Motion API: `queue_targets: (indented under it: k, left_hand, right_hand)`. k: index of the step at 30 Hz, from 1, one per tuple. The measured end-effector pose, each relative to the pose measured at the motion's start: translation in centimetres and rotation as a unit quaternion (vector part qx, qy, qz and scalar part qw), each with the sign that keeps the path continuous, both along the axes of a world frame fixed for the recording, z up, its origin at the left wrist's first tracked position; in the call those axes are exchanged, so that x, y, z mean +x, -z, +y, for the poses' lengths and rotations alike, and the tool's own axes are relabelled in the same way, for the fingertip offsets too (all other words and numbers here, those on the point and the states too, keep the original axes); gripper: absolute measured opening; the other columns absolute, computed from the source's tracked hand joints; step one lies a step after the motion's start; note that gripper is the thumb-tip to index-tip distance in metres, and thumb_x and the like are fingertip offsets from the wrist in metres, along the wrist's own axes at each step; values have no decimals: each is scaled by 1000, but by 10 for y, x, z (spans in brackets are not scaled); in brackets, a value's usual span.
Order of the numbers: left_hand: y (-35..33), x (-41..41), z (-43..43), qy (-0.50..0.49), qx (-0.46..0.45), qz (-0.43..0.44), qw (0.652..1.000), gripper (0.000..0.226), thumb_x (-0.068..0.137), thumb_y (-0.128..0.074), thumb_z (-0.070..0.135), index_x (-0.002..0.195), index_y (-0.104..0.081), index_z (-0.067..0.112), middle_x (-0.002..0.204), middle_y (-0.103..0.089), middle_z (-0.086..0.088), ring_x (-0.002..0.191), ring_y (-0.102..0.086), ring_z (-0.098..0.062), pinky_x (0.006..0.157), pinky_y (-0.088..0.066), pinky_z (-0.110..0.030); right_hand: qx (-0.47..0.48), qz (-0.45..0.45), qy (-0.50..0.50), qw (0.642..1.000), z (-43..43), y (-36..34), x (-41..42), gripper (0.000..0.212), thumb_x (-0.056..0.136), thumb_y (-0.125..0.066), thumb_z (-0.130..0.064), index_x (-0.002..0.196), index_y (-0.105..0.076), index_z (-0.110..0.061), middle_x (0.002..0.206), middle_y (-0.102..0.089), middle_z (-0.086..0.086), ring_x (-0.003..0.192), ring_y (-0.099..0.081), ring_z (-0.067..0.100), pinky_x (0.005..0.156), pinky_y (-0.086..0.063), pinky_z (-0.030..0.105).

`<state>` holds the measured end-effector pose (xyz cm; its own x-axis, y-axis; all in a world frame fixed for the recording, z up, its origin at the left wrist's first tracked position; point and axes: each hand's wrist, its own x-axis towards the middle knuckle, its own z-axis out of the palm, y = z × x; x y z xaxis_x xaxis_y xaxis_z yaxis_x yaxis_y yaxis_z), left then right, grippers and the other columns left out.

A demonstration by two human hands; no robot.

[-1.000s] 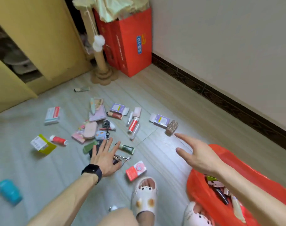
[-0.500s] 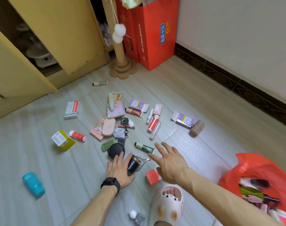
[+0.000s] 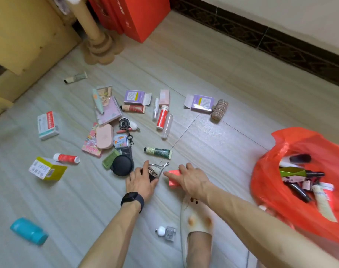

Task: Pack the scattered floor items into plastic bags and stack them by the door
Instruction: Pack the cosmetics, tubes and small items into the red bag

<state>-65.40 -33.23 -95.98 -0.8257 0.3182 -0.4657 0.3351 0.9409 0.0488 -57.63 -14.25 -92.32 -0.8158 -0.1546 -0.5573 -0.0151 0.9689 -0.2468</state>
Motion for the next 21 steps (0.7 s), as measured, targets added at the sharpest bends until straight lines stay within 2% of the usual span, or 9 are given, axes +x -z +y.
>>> queue_targets:
  k: [2,5,7,10,12,15,18,19,21]
  left_hand:
    - [-12,-3,3,-7,9,-4,1000,69,92,-51,54,150,-21,32,131,-48,-11,119,-45,-34,97,-37,-42]
    - [-39,-9,20,12,43,-11,999,67,91,-50,59,147,-23,36,130,-49,-11,118,-48,-35,96,-38,-43]
    - [-58,-11,43,34,83,-16,996,65,89,-52,62,144,-26,38,129,-50,-11,116,-50,-35,95,-41,-42]
    - [-89,-5,100,59,170,-43,983,65,85,-56,65,139,-30,39,126,-53,-9,115,-51,-32,94,-43,-40]
    - [-108,7,142,93,233,-71,965,65,82,-56,69,134,-30,39,122,-55,-6,112,-54,-27,92,-47,-39]
    - [-136,37,204,176,279,-92,940,65,77,-56,74,126,-33,40,115,-56,-1,103,-57,-22,85,-49,-38]
    - [-155,71,256,308,276,-101,905,66,77,-57,74,128,-34,38,113,-55,0,102,-57,-22,76,-48,-35]
    - [-158,82,271,369,263,-93,887,67,78,-58,72,130,-33,37,114,-54,0,103,-56,-23,73,-46,-33]
    - [-155,104,299,485,233,-78,839,69,81,-60,67,135,-33,34,116,-51,-2,104,-54,-25,70,-46,-34]
  right_hand:
    - [-11,22,-16,1000,22,-17,-5,57,103,-38,-32,150,-13,-50,130,-43,12,114,-42,34,81,-46,44]
    - [5,104,-93,990,71,-50,-7,54,98,-36,-56,149,-22,-48,120,-50,14,101,-49,32,68,-46,40]
    - [27,141,-97,985,101,-73,5,56,95,-35,-59,148,-26,-47,114,-53,12,94,-50,31,61,-44,39]
    - [9,150,57,987,138,-104,37,58,96,-38,-60,149,-15,-52,118,-49,6,101,-49,30,70,-47,40]
    - [-64,175,214,959,154,-119,69,62,95,-41,-61,149,-13,-52,116,-52,4,104,-53,27,80,-45,37]
    - [-156,218,408,873,168,-127,127,61,94,-47,-59,148,-20,-51,119,-57,-8,110,-53,10,93,-41,29]
    - [-237,242,586,736,172,-119,188,58,90,-56,-58,141,-30,-58,133,-59,-14,117,-58,5,101,-46,34]
    - [-249,249,635,687,171,-115,207,56,89,-58,-57,139,-34,-59,131,-61,-12,113,-61,4,99,-50,36]
    - [-243,260,711,606,170,-110,239,52,90,-59,-50,137,-38,-56,124,-64,-13,98,-65,-6,86,-53,27]
